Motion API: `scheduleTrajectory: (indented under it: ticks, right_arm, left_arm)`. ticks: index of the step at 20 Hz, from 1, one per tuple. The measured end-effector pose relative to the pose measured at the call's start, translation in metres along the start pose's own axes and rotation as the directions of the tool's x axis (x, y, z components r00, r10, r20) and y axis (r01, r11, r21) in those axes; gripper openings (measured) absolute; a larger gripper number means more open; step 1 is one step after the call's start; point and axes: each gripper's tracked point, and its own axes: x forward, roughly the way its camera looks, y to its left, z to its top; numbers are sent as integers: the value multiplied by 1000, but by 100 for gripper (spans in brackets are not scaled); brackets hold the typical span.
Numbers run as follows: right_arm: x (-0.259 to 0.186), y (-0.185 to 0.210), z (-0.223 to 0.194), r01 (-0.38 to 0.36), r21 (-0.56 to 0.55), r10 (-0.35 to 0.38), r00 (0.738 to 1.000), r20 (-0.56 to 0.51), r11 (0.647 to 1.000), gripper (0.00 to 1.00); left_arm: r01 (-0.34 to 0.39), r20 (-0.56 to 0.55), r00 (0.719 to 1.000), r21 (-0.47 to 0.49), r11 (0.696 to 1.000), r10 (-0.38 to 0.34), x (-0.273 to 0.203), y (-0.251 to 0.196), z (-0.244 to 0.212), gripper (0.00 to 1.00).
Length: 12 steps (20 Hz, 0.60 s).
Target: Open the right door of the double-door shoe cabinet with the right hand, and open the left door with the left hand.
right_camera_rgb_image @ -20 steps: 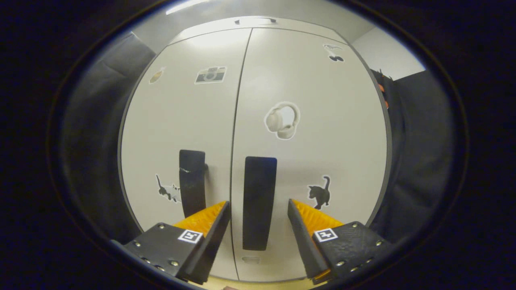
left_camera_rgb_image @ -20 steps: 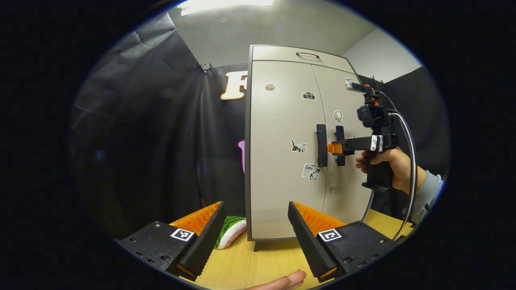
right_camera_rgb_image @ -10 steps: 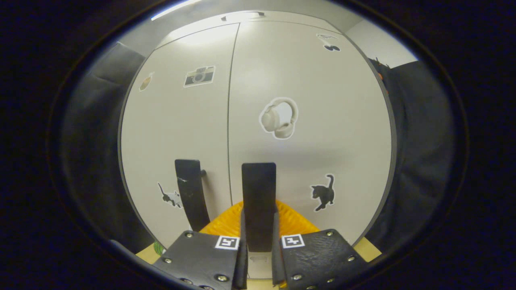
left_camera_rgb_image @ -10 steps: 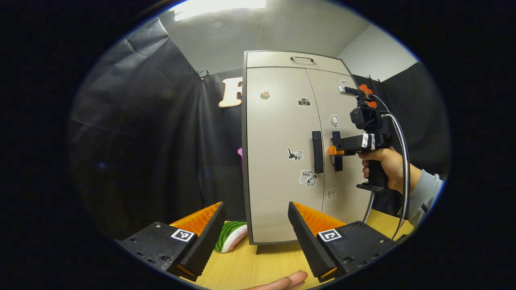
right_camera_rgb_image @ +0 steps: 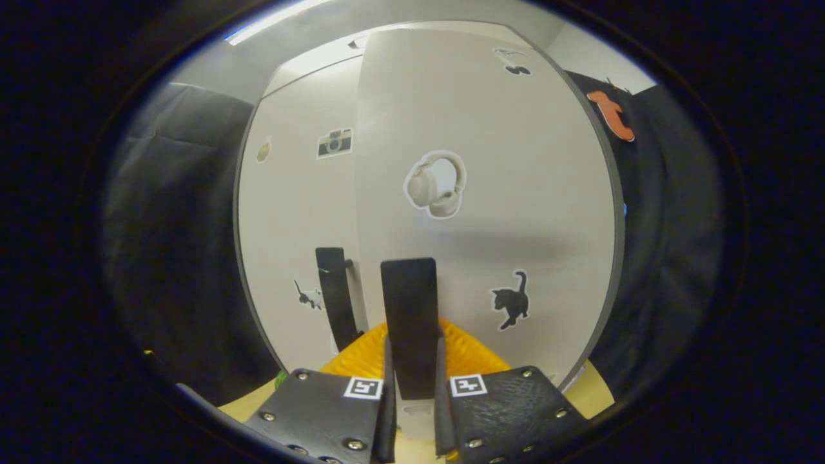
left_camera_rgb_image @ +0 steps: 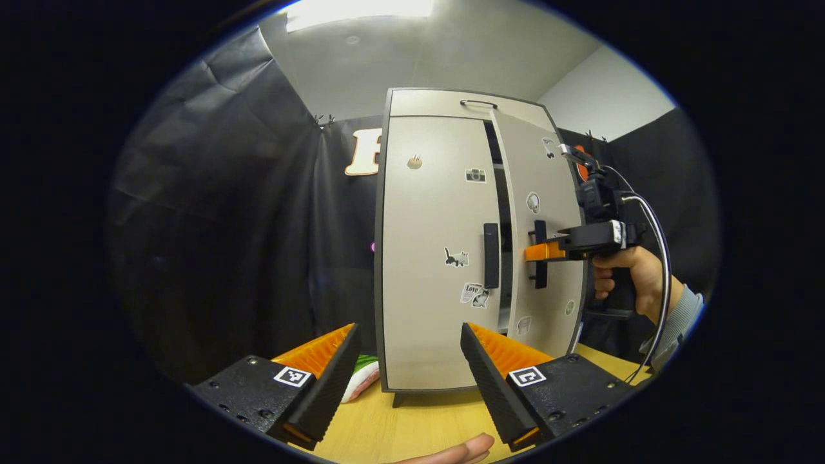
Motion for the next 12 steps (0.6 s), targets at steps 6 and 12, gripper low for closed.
scheduleTrajectory:
  ticks: [6, 12]
  right_arm:
    - [-24, -4, 0, -60, -42, 59, 998, -13, 997, 24]
    - [-31, -7, 0, -87, -16, 87, 996, -9, 996, 16]
  left_arm:
    - [31, -15, 999, -19, 999, -31, -6, -17, -1, 96]
    - [51, -31, 998, -11, 999, -51, -9, -22, -7, 96]
